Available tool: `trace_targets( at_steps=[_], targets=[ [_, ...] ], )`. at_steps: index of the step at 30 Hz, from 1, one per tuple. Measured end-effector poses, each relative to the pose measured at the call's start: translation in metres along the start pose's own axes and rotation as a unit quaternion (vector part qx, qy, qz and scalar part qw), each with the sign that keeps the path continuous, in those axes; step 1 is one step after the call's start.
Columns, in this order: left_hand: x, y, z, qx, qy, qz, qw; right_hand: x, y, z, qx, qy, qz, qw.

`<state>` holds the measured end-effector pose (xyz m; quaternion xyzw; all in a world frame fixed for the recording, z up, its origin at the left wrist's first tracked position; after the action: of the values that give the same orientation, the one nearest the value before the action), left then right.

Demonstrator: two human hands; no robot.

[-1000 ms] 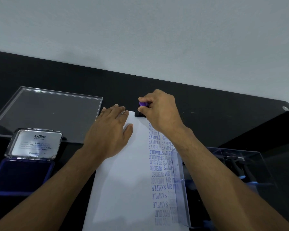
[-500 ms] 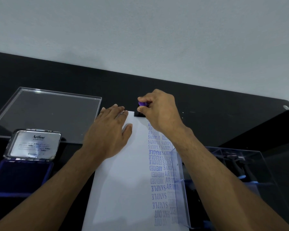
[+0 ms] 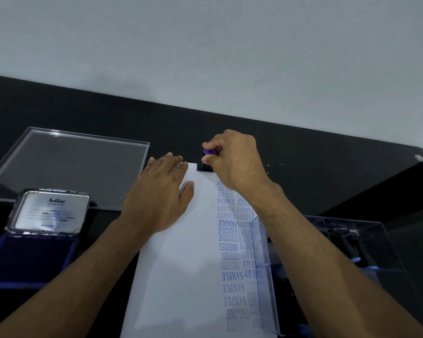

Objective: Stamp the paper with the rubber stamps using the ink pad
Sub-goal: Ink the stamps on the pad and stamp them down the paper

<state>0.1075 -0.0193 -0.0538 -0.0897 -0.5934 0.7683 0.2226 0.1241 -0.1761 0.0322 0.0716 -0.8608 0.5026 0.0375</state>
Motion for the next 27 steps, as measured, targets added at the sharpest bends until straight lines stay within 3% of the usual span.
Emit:
trace_targets(
  at_steps=[27],
  targets=[
    [0.0007, -0.0015, -0.0012, 0.002, 0.006, 0.013, 1.0, -0.007, 0.0055, 0.0015, 0.029, 0.003, 0.004, 1.0]
  ],
)
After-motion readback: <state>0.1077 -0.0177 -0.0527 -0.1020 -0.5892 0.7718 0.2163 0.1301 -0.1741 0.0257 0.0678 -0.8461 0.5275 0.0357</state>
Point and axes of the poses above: each hand's wrist, its own x-axis away from the middle knuckle, its own y-axis out of the palm, z = x × y, the point moved 4 cm from there along -x, towards the middle knuckle, and after that the axes turned 14 degrees about -z, right-handed, at the moved point
